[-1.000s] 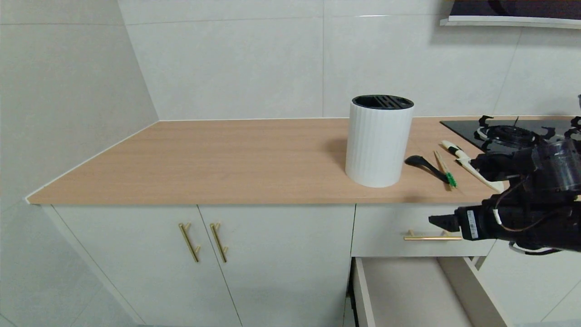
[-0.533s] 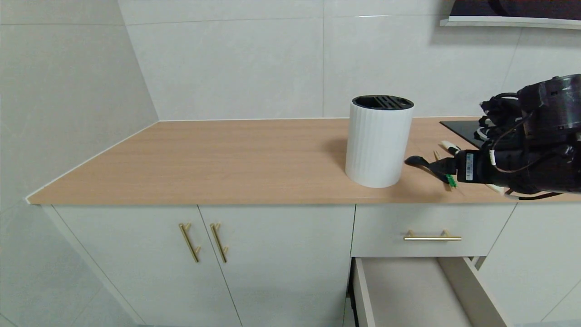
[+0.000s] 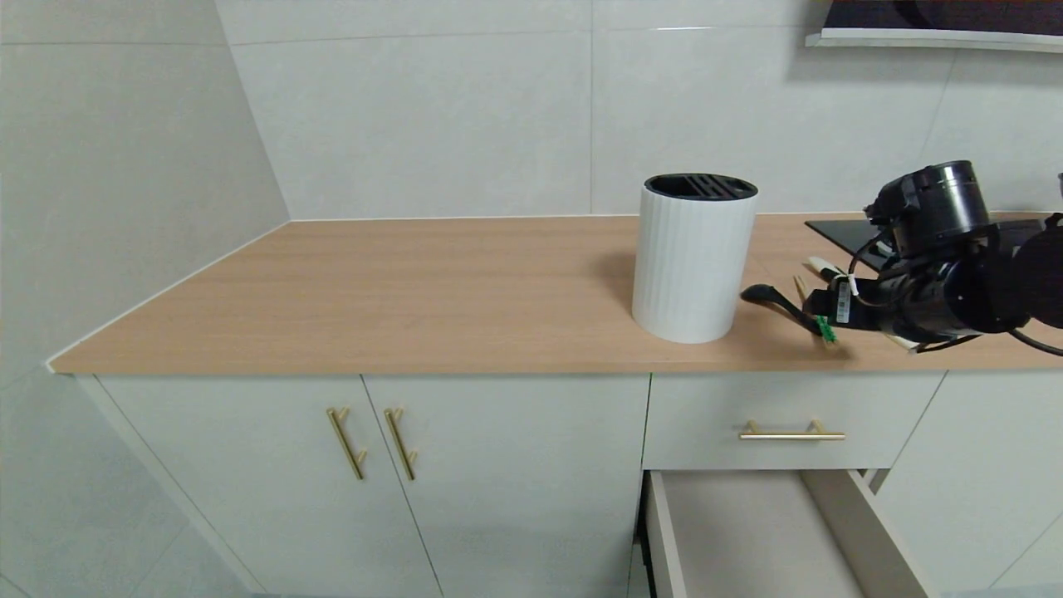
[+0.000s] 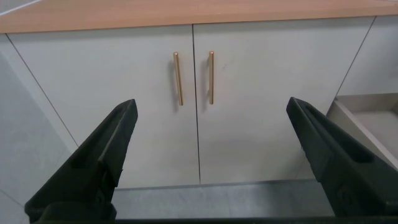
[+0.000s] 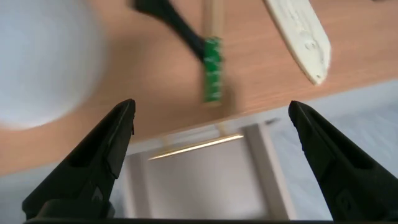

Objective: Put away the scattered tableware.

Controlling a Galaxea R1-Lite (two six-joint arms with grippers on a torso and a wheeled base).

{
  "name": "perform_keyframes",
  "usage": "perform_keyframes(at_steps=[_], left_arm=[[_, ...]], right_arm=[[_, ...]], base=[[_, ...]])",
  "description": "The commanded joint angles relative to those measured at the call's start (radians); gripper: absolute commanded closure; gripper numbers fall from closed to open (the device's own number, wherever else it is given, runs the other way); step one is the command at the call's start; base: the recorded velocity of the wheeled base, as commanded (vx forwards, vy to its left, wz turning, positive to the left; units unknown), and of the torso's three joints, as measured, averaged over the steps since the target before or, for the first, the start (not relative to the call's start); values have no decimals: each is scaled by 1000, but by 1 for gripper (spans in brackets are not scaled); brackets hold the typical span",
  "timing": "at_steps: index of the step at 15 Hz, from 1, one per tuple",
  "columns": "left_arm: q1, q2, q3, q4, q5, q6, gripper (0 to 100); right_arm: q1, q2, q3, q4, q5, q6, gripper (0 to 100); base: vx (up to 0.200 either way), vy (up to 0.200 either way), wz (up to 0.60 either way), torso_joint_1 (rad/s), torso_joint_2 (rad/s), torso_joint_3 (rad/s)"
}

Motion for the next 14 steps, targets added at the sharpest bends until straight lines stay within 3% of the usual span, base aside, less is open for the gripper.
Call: perform_keyframes(at_steps=[1,14], left_arm=[[0,1,0,0,0,0,0],[0,1,0,0,0,0,0]], right_arm=[[-13,66,-6,-2,-3,0,0],[-39,141,-20,-51,-3,5,0]], base=[[0,0,0,0,0,0],[0,0,0,0,0,0]])
